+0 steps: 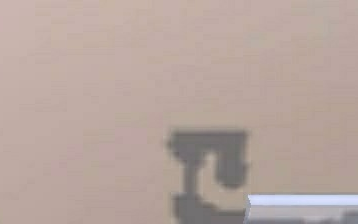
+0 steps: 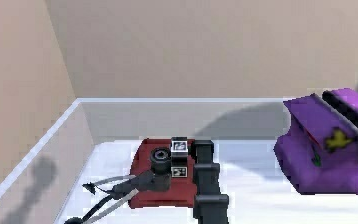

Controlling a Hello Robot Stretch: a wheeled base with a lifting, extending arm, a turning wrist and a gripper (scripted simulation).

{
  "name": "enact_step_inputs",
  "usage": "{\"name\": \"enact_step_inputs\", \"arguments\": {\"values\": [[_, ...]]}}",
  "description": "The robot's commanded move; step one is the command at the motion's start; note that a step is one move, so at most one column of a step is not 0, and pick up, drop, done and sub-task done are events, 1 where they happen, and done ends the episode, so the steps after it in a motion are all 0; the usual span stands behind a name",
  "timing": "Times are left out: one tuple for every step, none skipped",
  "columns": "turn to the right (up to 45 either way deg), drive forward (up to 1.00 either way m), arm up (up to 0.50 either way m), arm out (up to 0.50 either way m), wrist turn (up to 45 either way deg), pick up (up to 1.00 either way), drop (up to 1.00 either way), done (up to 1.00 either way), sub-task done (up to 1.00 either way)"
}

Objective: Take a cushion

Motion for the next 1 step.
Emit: {"name": "enact_step_inputs", "arguments": {"values": [[0.0, 0.0, 0.0, 0.0, 45.0, 0.0, 0.0, 0.0, 0.0]]}}
